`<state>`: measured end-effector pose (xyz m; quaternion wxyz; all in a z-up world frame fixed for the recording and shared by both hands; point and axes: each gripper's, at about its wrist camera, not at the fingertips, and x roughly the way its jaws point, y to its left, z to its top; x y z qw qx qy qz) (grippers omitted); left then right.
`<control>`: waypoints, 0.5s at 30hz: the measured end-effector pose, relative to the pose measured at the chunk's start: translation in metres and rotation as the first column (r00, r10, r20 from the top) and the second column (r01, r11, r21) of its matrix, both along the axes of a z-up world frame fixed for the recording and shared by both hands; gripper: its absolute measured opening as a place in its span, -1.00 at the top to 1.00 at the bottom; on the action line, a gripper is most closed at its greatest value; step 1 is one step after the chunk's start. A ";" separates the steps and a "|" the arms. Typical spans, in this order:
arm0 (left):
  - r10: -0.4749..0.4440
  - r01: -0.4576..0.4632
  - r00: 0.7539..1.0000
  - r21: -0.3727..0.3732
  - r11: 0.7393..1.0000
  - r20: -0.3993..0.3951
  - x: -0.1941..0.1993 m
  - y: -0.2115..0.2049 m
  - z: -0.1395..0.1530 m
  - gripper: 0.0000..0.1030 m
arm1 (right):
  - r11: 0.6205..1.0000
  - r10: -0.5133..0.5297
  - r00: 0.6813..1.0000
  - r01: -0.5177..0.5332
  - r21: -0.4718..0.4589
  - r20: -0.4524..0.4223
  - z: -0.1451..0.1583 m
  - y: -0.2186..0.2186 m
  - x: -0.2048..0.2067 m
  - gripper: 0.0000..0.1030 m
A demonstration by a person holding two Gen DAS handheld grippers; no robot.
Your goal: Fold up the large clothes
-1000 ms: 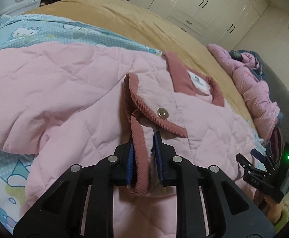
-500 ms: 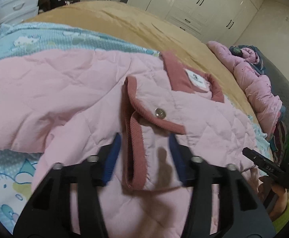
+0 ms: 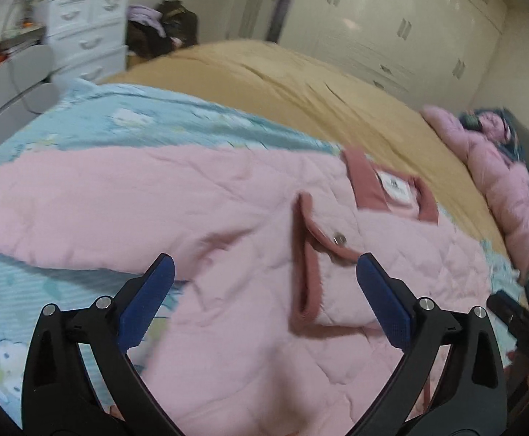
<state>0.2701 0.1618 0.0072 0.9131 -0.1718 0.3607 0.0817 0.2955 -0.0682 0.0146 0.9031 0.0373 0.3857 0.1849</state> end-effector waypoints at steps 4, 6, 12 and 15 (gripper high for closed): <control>0.094 -0.095 0.995 0.027 0.995 0.028 -0.012 0.027 0.012 -0.82 | 0.998 0.065 0.997 -0.066 0.003 0.028 0.014 0.032 -0.006 -0.92; 0.124 -0.124 0.992 0.017 0.992 0.030 -0.017 0.040 0.015 -0.82 | 0.995 0.103 0.994 -0.104 0.006 0.039 0.021 0.050 -0.008 -0.92; 0.221 -0.221 0.974 -0.005 0.975 0.048 -0.031 0.079 0.019 -0.82 | 0.984 0.176 0.982 -0.177 0.014 0.061 0.033 0.095 -0.010 -0.92; 0.283 -0.283 0.958 -0.018 0.959 0.041 -0.038 0.100 0.016 -0.82 | 0.978 0.205 0.977 -0.207 0.018 0.061 0.034 0.118 -0.008 -0.92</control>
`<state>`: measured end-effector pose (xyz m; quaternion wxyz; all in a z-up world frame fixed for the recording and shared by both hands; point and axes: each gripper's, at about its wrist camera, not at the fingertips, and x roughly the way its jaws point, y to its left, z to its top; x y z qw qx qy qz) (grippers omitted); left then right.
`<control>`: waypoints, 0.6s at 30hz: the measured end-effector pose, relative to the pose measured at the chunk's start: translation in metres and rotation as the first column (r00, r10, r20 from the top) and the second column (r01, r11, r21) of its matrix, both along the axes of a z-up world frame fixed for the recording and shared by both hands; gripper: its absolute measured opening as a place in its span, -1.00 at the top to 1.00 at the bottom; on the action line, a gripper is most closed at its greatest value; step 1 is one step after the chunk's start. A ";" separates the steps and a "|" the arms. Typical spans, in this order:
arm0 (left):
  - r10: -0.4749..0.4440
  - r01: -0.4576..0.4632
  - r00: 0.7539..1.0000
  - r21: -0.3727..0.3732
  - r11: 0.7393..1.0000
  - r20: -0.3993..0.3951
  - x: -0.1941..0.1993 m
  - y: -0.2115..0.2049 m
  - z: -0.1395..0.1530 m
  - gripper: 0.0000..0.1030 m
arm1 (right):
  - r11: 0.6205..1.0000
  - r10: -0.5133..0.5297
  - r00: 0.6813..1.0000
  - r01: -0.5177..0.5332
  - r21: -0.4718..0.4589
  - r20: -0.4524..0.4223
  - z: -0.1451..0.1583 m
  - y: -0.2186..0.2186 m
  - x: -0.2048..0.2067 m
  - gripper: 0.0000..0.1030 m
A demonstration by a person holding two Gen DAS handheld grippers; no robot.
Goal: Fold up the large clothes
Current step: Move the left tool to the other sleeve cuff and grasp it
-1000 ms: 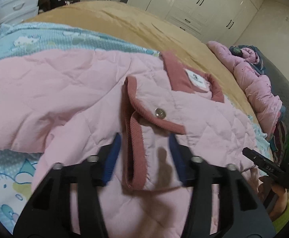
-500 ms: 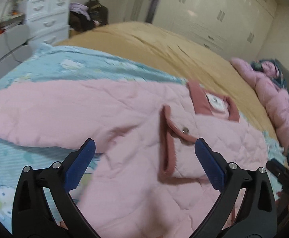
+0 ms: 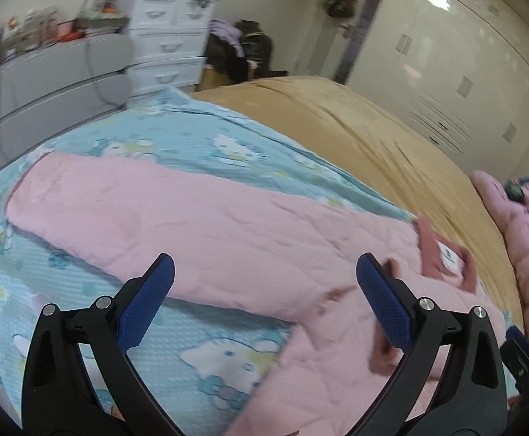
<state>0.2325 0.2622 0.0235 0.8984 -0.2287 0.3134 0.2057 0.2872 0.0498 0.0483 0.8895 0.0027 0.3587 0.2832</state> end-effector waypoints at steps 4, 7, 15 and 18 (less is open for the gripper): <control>0.070 -0.070 0.997 -0.042 0.997 -0.013 -0.008 0.029 -0.007 -0.82 | 0.999 0.047 0.999 -0.047 -0.008 0.003 -0.001 0.031 0.001 -0.91; 0.115 -0.117 0.993 -0.057 0.991 -0.032 -0.013 0.046 -0.013 -0.82 | 0.997 0.076 0.997 -0.075 -0.013 0.006 -0.002 0.050 0.001 -0.91; 0.218 -0.224 0.974 -0.100 0.969 -0.069 -0.030 0.086 -0.028 -0.82 | 0.989 0.144 0.989 -0.144 -0.015 -0.015 -0.008 0.091 0.002 -0.91; 0.248 -0.257 0.965 -0.136 0.957 -0.079 -0.036 0.101 -0.035 -0.82 | 0.986 0.168 0.986 -0.168 -0.021 -0.025 -0.012 0.104 0.002 -0.91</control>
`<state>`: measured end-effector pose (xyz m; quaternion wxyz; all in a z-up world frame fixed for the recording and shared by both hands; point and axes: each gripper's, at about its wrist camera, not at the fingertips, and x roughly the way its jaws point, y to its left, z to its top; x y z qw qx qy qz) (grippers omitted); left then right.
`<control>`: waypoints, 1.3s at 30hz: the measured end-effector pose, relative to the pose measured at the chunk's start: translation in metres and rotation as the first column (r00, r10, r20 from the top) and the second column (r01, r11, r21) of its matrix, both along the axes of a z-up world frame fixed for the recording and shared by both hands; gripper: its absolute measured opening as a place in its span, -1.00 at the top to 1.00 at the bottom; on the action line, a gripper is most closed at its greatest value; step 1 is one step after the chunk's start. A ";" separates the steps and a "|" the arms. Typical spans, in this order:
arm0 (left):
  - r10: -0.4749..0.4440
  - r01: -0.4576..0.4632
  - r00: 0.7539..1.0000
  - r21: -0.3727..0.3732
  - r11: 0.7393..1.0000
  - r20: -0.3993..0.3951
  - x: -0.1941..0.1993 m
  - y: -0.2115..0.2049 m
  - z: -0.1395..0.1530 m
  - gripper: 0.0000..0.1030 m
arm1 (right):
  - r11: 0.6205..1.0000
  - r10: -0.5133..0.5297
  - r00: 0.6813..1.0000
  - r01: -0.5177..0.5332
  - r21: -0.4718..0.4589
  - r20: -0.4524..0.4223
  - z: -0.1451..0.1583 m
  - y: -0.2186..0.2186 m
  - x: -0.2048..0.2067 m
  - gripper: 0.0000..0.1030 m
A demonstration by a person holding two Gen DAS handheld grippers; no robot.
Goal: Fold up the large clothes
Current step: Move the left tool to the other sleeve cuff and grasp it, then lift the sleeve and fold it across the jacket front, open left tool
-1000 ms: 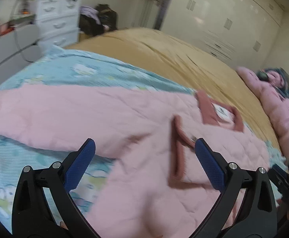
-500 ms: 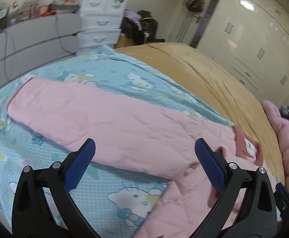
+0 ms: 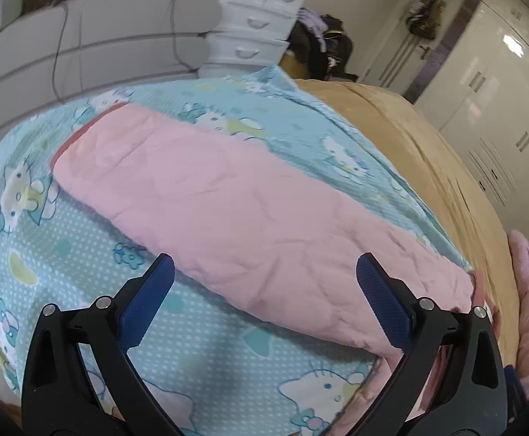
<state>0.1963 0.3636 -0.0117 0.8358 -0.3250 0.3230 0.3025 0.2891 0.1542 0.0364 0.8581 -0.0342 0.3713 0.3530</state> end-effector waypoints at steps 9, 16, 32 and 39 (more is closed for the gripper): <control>0.072 -0.073 0.997 -0.097 0.993 -0.018 -0.014 0.033 -0.024 -0.82 | 0.998 0.061 0.997 -0.061 -0.003 -0.052 -0.017 0.036 0.003 -0.91; 0.115 -0.119 0.993 -0.185 0.976 -0.036 -0.013 0.054 -0.051 -0.82 | 0.996 0.084 0.993 -0.086 -0.018 -0.082 -0.031 0.048 0.001 -0.91; 0.246 -0.233 0.960 -0.106 0.967 0.133 -0.017 0.088 -0.053 0.27 | 1.000 0.029 0.995 -0.030 -0.008 -0.094 -0.032 -0.003 -0.010 -0.91; 0.137 -0.147 0.954 0.020 0.989 0.266 -0.021 0.070 0.000 0.65 | 0.999 -0.032 0.993 0.035 0.026 -0.117 -0.030 -0.036 -0.008 -0.91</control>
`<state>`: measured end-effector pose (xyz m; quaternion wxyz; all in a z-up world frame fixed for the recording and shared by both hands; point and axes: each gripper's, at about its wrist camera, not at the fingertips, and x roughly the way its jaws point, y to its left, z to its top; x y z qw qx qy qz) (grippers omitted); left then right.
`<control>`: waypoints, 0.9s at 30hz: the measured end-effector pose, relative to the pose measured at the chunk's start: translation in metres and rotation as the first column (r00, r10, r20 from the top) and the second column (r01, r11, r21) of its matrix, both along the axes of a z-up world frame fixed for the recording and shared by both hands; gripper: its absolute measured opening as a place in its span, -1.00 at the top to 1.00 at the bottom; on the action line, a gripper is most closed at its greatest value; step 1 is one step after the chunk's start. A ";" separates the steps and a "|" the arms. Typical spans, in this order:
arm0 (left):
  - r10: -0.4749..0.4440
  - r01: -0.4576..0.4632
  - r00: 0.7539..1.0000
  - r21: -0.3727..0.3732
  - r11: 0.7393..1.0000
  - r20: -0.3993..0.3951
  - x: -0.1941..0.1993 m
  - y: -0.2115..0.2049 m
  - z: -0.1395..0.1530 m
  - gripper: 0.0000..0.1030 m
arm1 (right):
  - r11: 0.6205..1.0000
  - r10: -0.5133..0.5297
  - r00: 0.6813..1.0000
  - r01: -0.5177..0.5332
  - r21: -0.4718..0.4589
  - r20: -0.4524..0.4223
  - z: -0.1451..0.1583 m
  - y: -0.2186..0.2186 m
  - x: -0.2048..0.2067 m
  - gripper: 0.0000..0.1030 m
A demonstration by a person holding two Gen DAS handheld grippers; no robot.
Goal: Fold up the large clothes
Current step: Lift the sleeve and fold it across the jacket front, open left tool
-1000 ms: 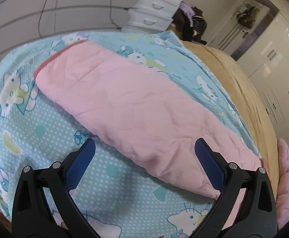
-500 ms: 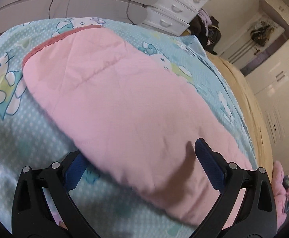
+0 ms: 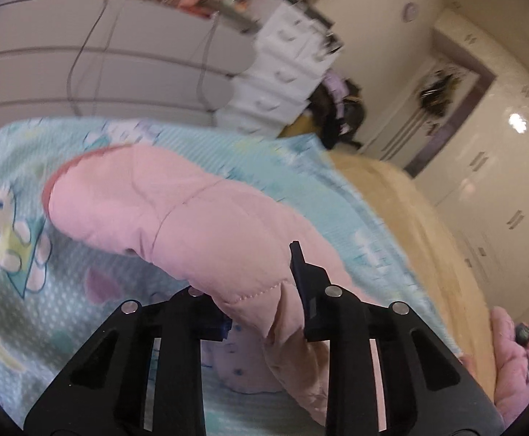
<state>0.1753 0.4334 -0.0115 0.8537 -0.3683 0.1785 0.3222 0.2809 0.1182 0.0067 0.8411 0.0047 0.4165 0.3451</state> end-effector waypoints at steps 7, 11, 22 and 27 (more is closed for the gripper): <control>-0.064 0.049 0.993 0.145 0.988 0.095 -0.002 -0.036 0.059 0.68 | 0.996 -0.082 0.997 0.083 0.038 -0.007 0.007 -0.049 -0.012 -0.91; -0.110 0.085 0.986 0.187 0.979 0.128 -0.001 -0.057 0.082 0.70 | 0.990 -0.135 0.991 0.135 0.051 -0.007 0.012 -0.079 -0.019 -0.91; -0.250 0.185 0.954 0.331 0.925 0.166 -0.005 -0.134 0.138 0.73 | 0.958 -0.266 0.964 0.265 0.114 -0.006 0.029 -0.160 -0.033 -0.91; -0.313 0.239 0.938 0.377 0.895 0.149 0.000 -0.165 0.158 0.74 | 0.938 -0.298 0.953 0.301 0.170 -0.043 0.027 -0.191 -0.038 -0.91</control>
